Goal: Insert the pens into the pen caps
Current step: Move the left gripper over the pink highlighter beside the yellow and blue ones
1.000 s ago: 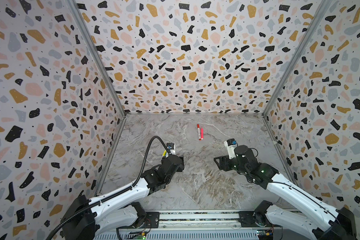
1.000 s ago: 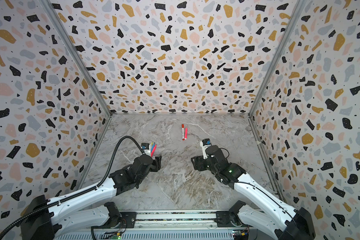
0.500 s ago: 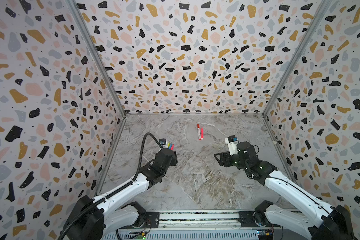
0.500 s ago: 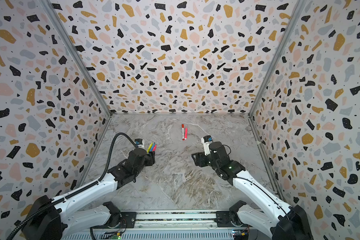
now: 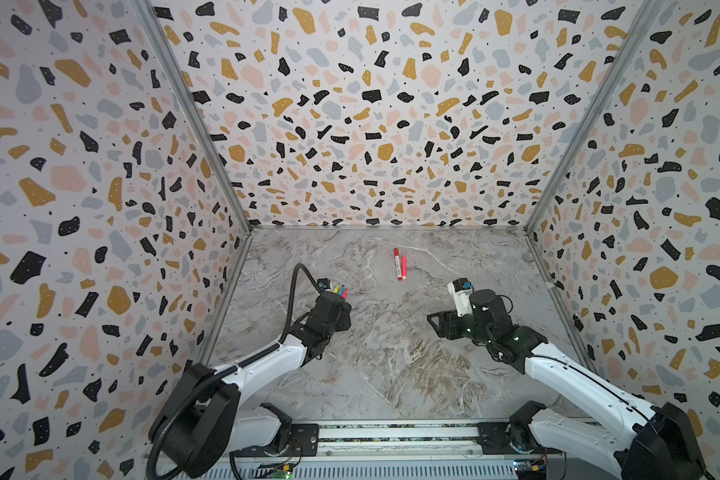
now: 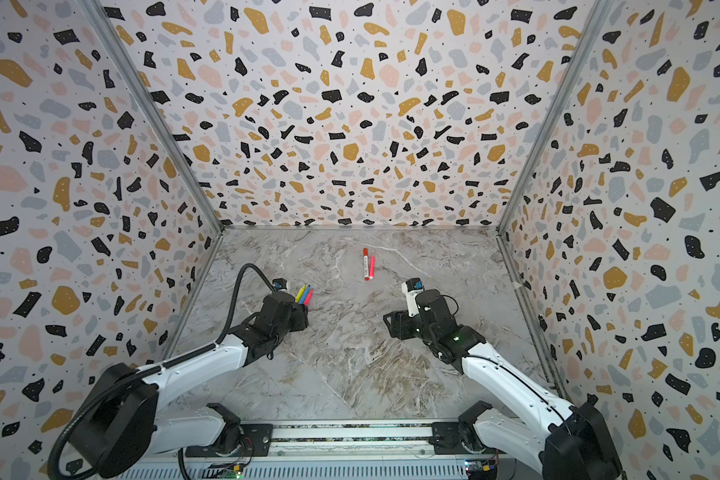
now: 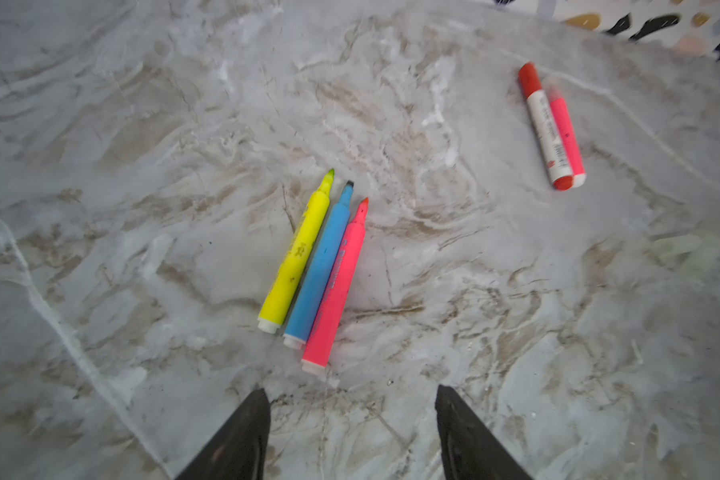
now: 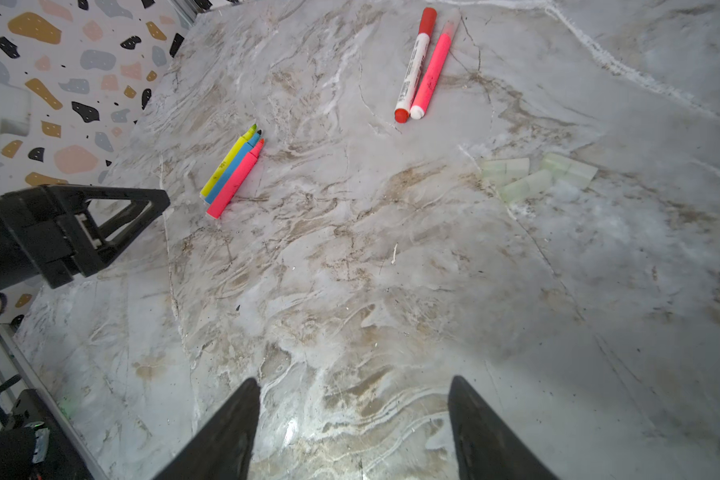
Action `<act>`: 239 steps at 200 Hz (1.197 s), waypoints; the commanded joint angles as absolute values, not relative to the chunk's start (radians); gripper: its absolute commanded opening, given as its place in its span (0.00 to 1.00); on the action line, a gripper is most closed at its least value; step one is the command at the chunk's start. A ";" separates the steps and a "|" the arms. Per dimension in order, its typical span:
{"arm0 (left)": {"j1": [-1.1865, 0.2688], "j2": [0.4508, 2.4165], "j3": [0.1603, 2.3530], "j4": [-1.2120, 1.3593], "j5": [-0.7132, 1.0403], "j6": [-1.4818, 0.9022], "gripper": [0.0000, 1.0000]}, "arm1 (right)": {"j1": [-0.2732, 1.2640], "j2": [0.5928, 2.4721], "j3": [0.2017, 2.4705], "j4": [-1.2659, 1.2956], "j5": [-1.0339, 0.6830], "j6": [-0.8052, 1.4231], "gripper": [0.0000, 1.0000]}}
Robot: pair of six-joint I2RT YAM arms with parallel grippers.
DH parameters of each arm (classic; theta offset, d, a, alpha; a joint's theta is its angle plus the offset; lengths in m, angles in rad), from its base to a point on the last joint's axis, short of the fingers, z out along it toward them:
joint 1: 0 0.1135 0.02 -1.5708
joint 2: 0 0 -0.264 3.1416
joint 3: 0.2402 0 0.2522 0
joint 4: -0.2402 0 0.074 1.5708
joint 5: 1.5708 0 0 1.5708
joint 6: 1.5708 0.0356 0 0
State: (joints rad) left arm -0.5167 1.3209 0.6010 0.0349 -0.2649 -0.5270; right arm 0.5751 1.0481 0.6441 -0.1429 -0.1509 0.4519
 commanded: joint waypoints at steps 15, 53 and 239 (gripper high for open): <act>-0.503 1.438 0.687 0.086 -0.188 -0.486 0.62 | 0.570 1.030 0.676 -0.151 -0.156 0.451 0.72; -0.499 1.488 0.726 0.083 -0.192 -0.464 0.62 | 0.564 1.018 0.656 -0.138 -0.158 0.463 0.72; -0.470 1.682 0.887 0.030 -0.224 -0.385 0.60 | 0.561 0.968 0.599 -0.112 -0.160 0.506 0.71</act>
